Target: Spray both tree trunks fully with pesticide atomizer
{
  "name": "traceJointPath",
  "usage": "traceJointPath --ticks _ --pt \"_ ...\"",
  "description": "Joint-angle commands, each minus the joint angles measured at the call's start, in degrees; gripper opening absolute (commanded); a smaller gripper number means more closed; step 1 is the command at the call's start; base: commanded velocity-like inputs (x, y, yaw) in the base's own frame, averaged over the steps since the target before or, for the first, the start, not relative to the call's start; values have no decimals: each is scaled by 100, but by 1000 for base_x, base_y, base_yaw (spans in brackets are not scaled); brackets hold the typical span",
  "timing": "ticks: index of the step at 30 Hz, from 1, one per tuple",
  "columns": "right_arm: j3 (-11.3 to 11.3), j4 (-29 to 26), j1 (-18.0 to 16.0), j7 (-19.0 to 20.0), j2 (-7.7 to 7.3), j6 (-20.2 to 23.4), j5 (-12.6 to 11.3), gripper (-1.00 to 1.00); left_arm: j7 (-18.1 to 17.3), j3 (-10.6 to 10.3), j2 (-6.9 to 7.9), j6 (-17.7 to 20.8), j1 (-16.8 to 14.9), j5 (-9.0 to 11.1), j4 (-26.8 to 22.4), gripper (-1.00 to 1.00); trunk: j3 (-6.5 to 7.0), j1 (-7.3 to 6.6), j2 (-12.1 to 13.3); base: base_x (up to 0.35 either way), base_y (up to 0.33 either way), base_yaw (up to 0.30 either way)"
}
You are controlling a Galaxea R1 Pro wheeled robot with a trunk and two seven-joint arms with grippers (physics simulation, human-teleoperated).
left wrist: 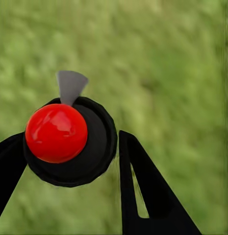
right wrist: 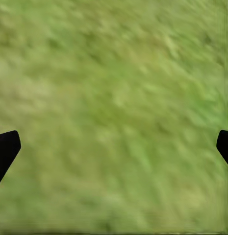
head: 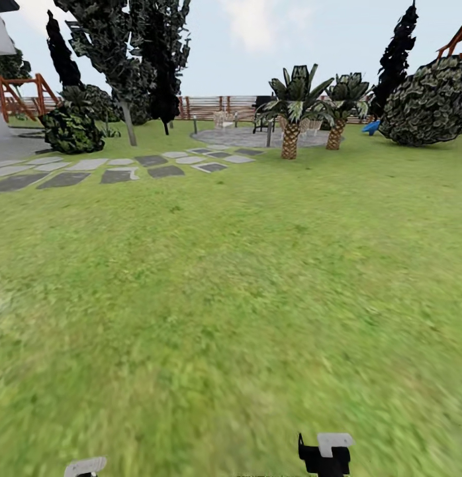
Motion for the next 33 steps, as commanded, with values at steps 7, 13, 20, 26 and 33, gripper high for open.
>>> traceJointPath --ticks 7,13,20,26,33 --pt "-1 0 0 0 0 0 0 100 1 1 0 4 0 2 -2 -100 -40 0 0 0 0 -254" --pt "-1 0 -2 0 0 0 1 100 0 1 0 4 0 2 -2 -100 -75 0 0 0 0 -249" --pt "-1 0 0 8 0 0 2 100 6 1 0 9 0 2 -1 -100 -126 0 0 0 0 -202" --pt "-1 0 0 9 0 0 2 100 5 1 0 9 0 2 3 -100 -171 0 0 0 0 -191" --pt "-1 0 0 9 0 0 2 100 6 1 0 9 0 2 -2 -100 -224 0 0 0 0 -191"
